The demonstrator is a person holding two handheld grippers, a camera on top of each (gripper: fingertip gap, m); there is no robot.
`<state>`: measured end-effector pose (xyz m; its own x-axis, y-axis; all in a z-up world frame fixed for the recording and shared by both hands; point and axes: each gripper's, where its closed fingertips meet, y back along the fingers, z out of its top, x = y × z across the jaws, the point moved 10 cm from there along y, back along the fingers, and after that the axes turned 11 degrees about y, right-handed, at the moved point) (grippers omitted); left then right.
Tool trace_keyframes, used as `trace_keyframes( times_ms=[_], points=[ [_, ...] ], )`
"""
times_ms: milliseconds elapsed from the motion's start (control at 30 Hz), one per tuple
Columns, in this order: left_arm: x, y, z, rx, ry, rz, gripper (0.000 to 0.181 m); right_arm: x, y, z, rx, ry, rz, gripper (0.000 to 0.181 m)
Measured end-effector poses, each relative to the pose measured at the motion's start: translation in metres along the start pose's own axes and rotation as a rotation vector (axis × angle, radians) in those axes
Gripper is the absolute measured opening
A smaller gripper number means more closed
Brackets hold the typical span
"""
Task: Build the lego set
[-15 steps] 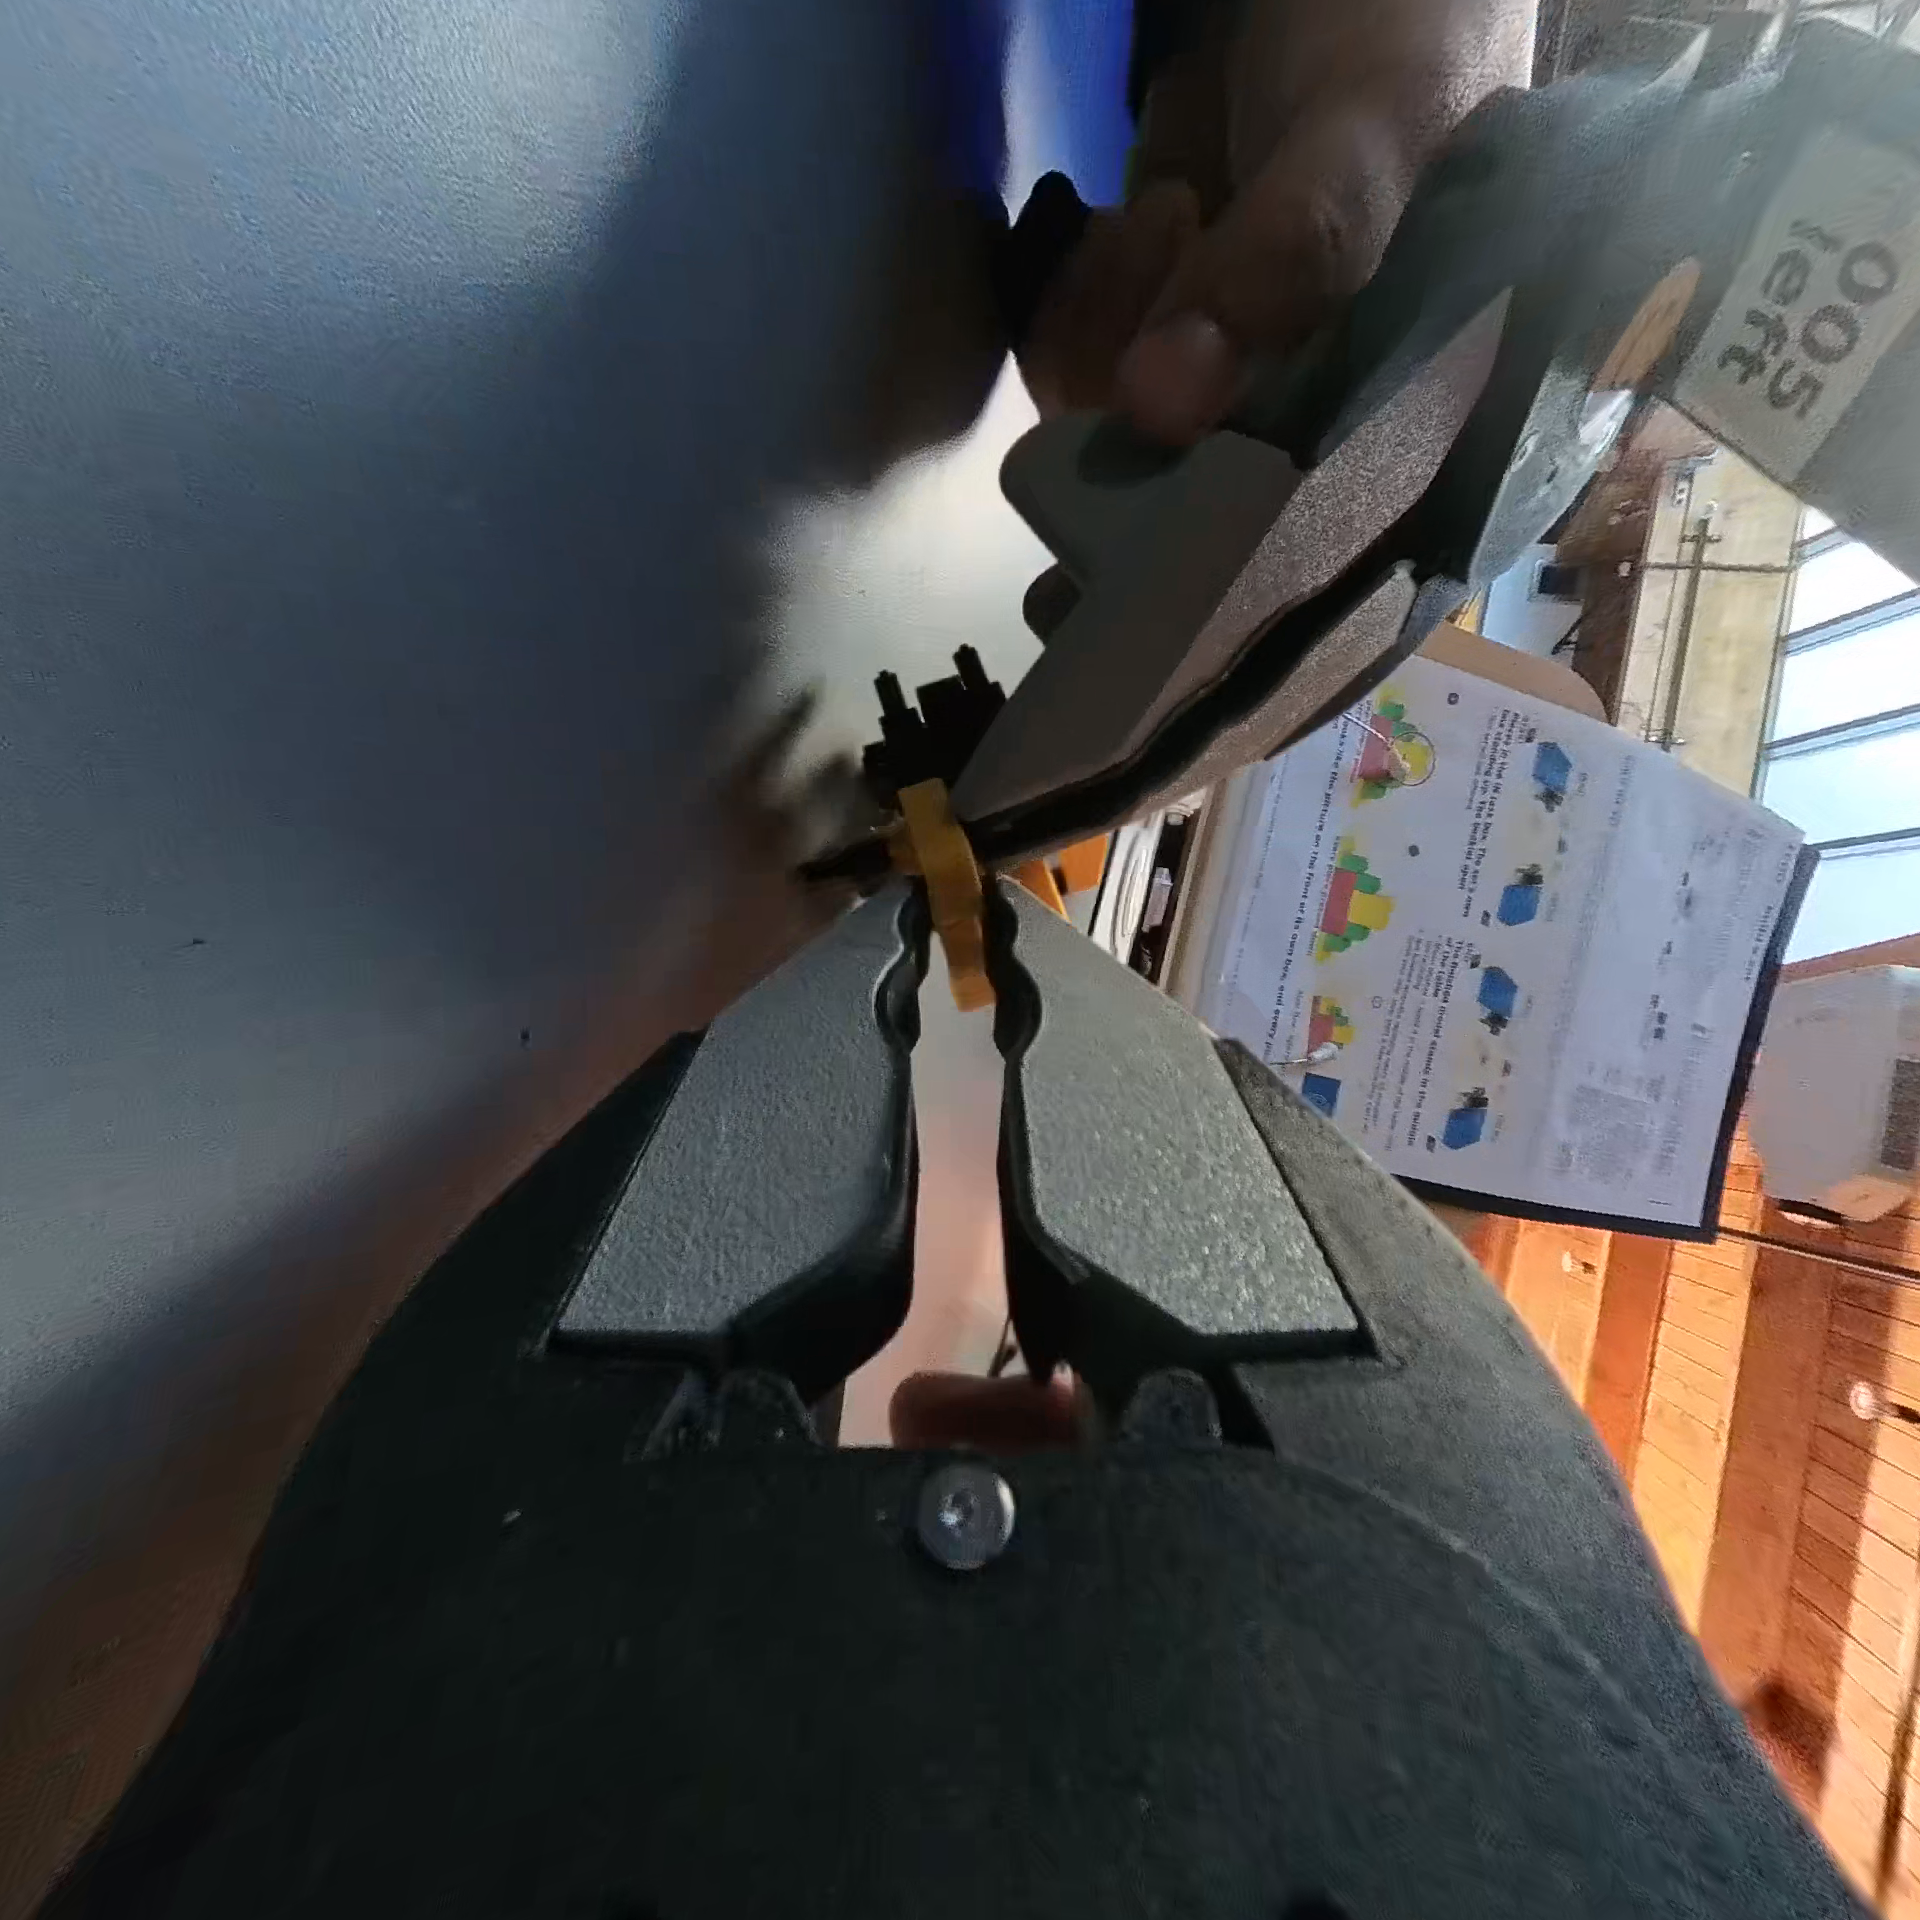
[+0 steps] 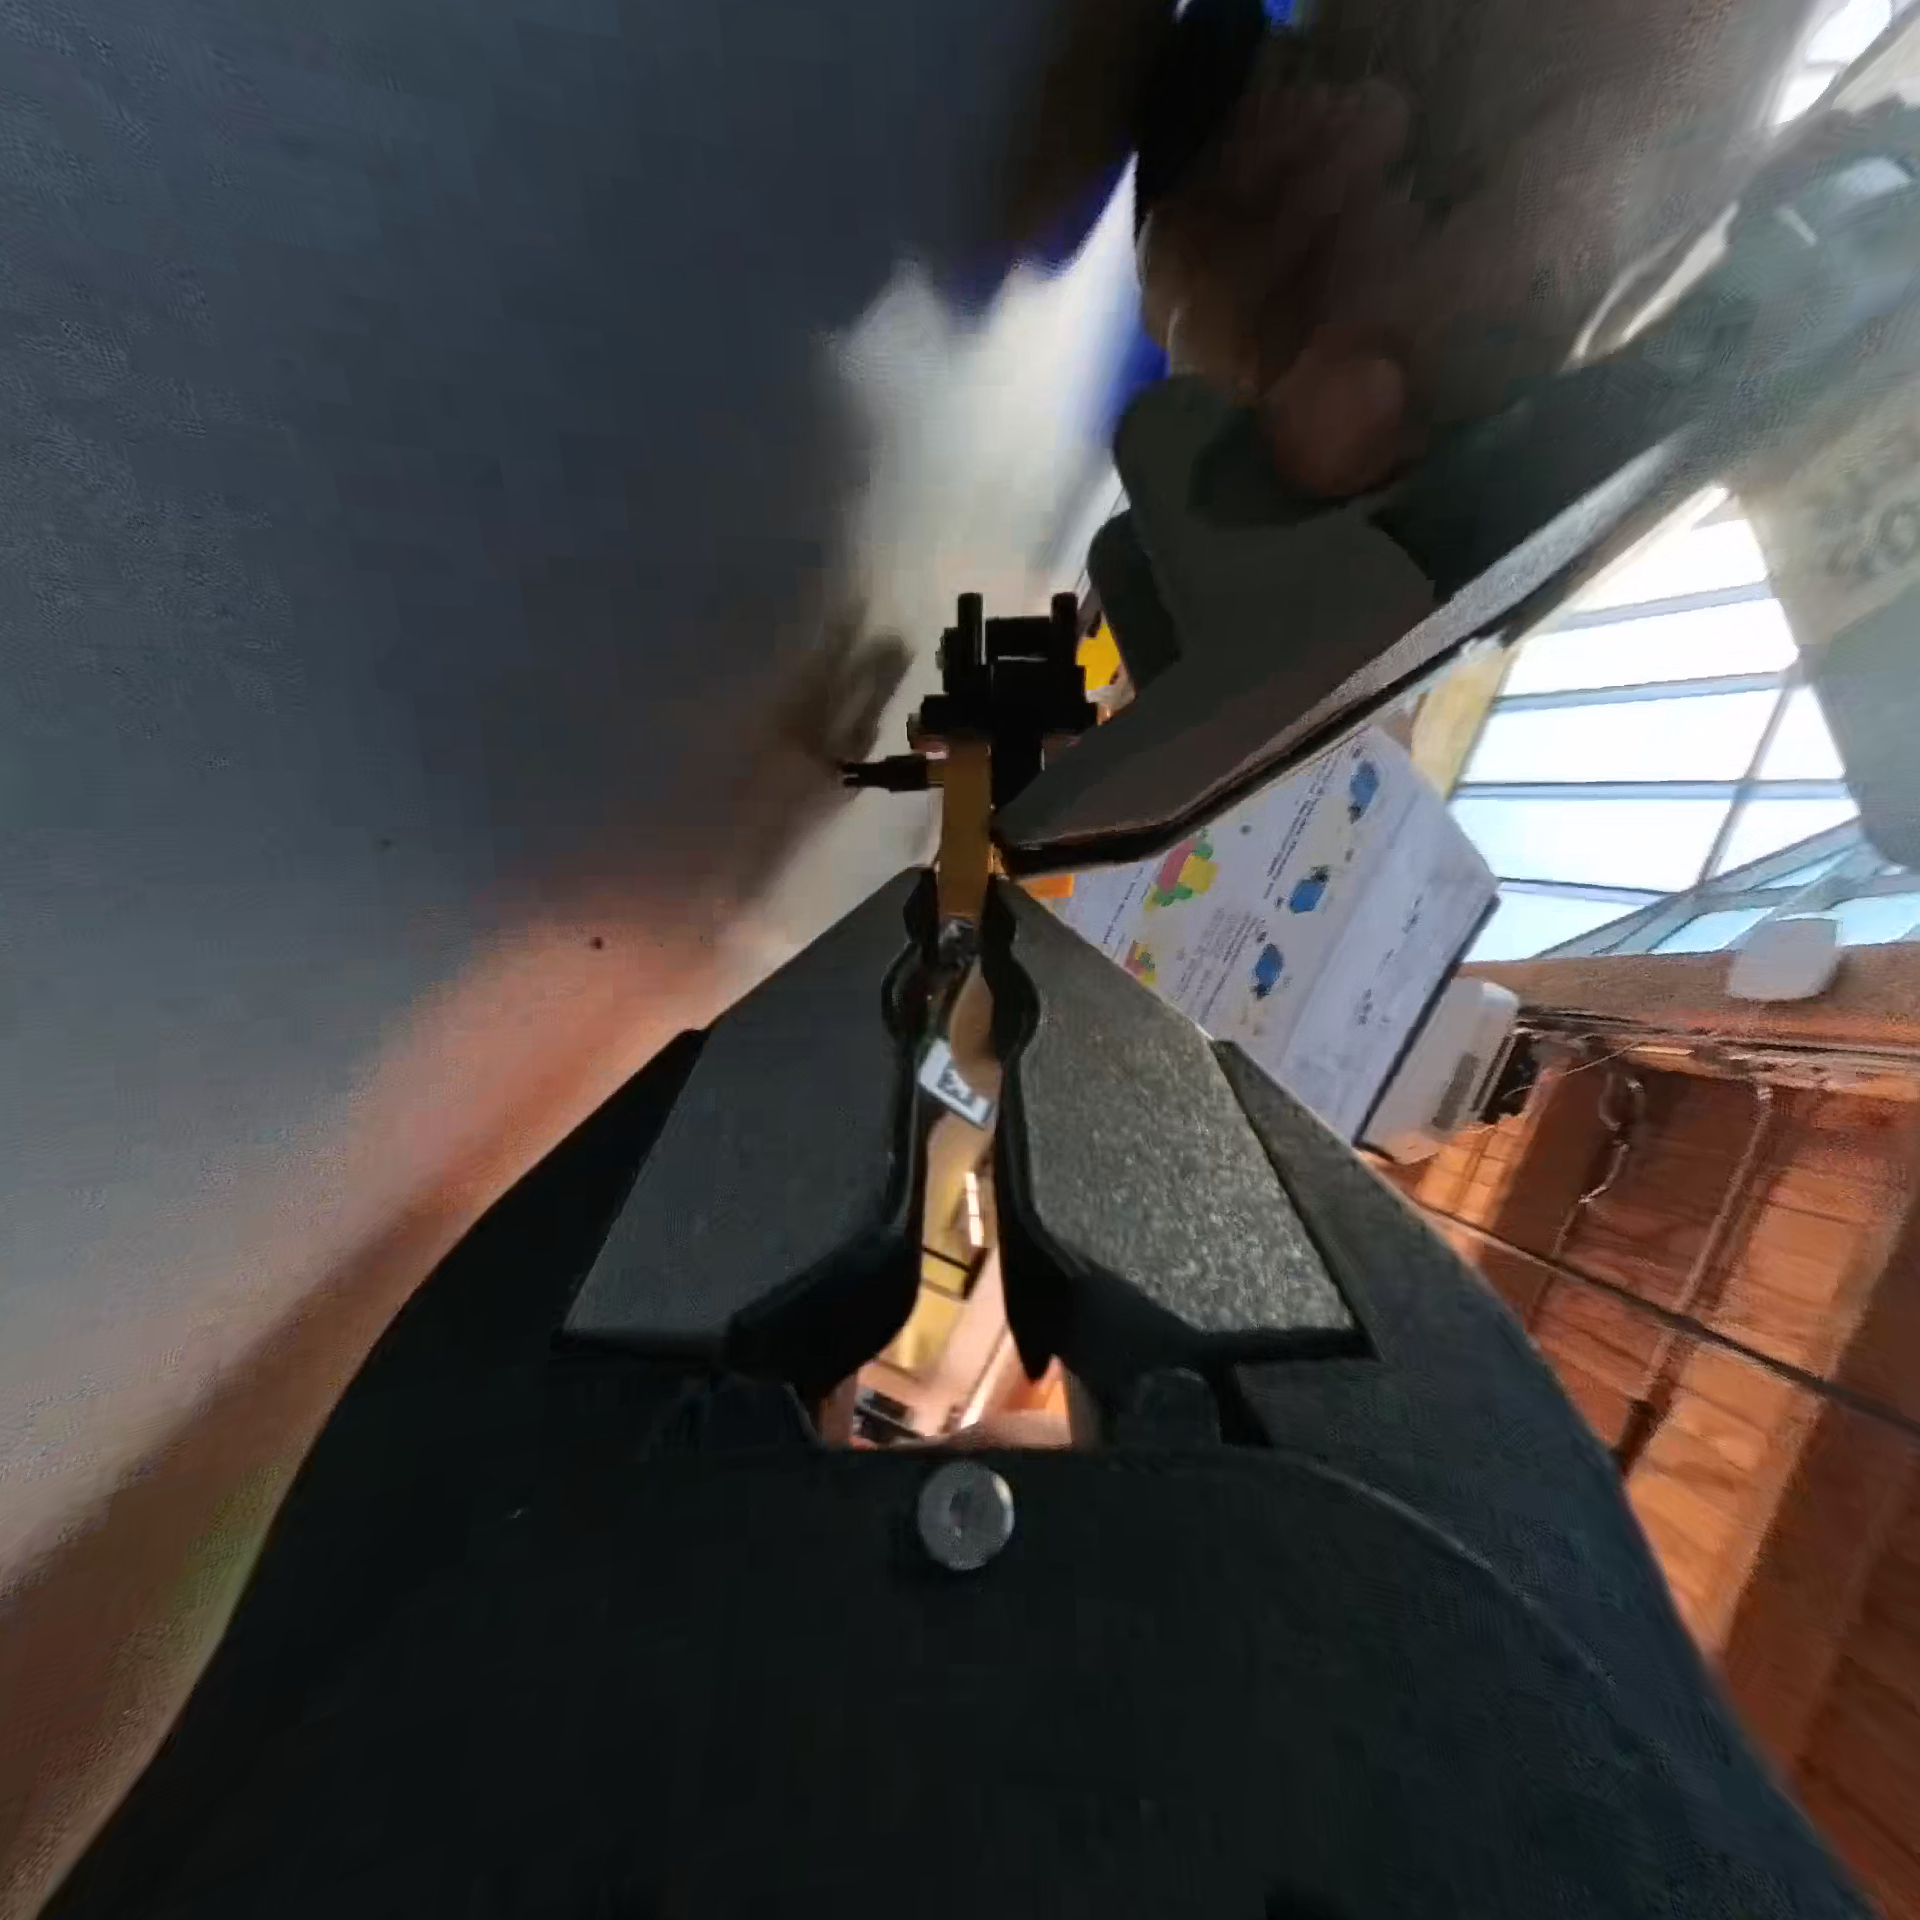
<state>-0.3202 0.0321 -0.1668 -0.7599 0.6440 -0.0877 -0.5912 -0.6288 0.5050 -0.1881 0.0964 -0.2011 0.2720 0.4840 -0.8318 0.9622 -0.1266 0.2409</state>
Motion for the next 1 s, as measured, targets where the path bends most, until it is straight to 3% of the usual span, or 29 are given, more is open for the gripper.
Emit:
trace_keyframes(
  times_ms=[33, 233, 600, 933, 1000],
  points=[
    [0.000, -0.001, 0.000, 0.010, 0.004, 0.004, 0.003, 0.003, 0.000, 0.000, 0.006, 0.071, -0.009, 0.003],
    [0.000, -0.011, 0.004, 0.029, 0.109, -0.005, 0.002, -0.008, 0.006, -0.005, -0.019, 0.460, 0.174, 0.003],
    [-0.003, -0.008, 0.007, -0.067, 0.245, 0.007, 0.002, -0.026, 0.008, -0.006, -0.008, 0.717, 0.366, 0.003],
    [-0.006, -0.005, 0.009, -0.143, 0.285, 0.001, 0.002, -0.032, 0.010, -0.009, -0.022, 0.740, 0.391, 0.000],
    [-0.006, -0.005, 0.009, -0.141, 0.305, -0.066, 0.002, -0.038, 0.011, -0.011, -0.035, 0.471, 0.465, 0.000]
  ],
)
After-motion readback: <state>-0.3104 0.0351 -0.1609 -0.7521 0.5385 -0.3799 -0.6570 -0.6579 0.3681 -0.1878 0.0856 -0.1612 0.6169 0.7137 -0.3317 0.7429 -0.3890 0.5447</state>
